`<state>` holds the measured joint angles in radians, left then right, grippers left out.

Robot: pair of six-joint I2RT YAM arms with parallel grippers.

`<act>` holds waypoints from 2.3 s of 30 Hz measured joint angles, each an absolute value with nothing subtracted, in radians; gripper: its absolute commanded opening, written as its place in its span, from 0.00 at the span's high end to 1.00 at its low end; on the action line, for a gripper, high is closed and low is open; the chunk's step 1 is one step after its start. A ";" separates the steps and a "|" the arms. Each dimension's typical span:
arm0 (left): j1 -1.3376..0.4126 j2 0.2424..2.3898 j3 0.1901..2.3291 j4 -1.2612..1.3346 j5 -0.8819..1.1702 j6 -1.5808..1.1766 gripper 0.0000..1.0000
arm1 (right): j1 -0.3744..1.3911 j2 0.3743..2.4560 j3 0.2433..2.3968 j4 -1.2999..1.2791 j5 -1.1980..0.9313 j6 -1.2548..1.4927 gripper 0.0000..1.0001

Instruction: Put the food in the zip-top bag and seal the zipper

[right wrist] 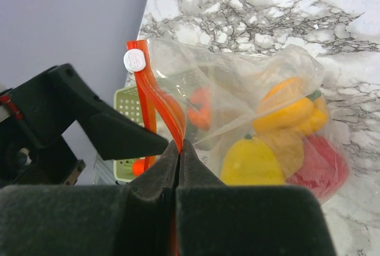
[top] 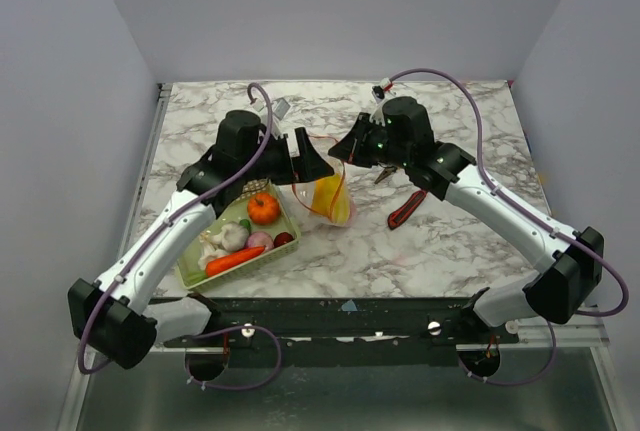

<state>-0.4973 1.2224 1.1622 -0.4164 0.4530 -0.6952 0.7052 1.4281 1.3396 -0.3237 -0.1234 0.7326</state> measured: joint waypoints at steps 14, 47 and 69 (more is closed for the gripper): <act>-0.490 0.966 0.955 -0.434 0.368 -0.644 0.42 | 0.705 1.428 1.340 -0.332 -0.106 0.717 1.00; -0.481 1.129 0.848 -0.076 0.732 -0.888 0.94 | 0.759 1.386 1.403 -0.525 0.142 0.603 1.00; -0.482 1.211 0.865 -0.077 0.748 -0.871 0.89 | 0.759 1.381 1.365 -0.504 0.187 0.574 1.00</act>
<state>-0.4816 1.2114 0.8646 -0.0772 0.7479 -0.8707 0.7593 1.3808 1.3647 -0.5041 0.1871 0.5735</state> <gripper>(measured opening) 0.112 0.006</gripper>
